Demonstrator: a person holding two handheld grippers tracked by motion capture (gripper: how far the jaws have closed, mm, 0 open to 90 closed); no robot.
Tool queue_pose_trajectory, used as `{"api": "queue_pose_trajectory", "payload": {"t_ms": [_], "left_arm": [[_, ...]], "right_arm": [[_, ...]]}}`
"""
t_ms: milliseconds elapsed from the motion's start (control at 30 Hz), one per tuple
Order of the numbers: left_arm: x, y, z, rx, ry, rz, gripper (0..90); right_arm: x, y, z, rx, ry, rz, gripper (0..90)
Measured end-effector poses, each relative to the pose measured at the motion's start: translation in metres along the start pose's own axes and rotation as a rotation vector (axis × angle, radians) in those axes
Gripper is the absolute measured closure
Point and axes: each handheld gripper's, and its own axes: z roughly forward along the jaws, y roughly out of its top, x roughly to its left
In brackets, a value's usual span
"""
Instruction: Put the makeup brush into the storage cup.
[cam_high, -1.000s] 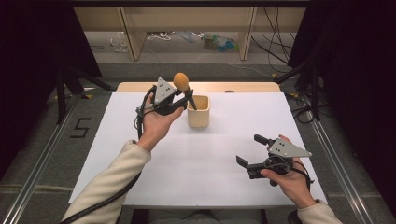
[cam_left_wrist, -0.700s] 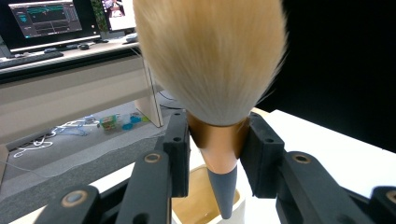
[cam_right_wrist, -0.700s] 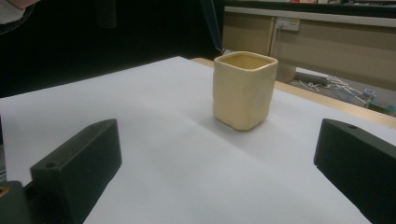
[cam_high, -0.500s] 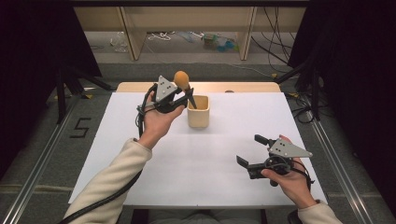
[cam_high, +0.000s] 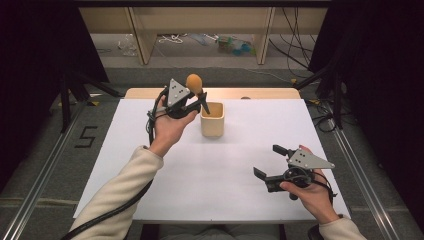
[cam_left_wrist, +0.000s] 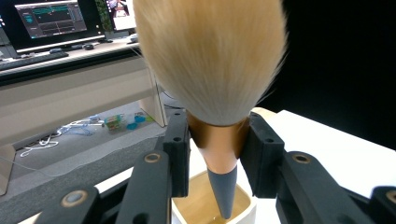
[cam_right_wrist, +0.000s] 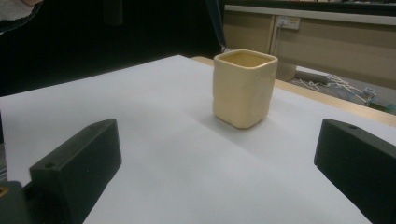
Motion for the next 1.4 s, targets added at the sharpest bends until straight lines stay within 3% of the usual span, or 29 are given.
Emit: {"api": "queue_pose_trajectory", "payload": {"t_ms": [400,733,767,800,867,900,933,1400], "left_arm": [[0.002,0.0,0.005,0.004,0.006,0.007,65.7],[0.002,0.002,0.008,0.007,0.009,0.015,65.7],[0.001,0.002,0.009,0.008,0.008,0.018,65.7],[0.004,0.003,0.01,-0.004,0.02,0.049,65.7],[0.001,0.002,0.01,0.008,0.009,0.018,65.7],[0.003,0.003,0.011,-0.005,0.023,0.05,65.7],[0.001,0.002,0.011,0.007,0.011,0.02,65.7],[0.0,0.0,0.019,0.012,0.005,0.015,65.7]], "right_arm": [[-0.001,0.0,0.001,-0.014,-0.001,-0.024,1.3],[-0.001,0.0,0.0,-0.007,0.0,-0.017,1.3],[-0.001,0.0,0.001,-0.008,0.0,-0.017,1.4],[-0.001,0.0,0.001,-0.007,0.0,-0.017,1.3],[-0.001,0.0,0.001,-0.007,0.001,-0.017,1.3],[-0.001,0.0,0.001,-0.008,0.0,-0.017,1.3],[-0.001,0.0,0.001,-0.007,0.0,-0.017,1.3],[-0.001,-0.001,0.001,-0.014,0.0,-0.022,1.3]]}}
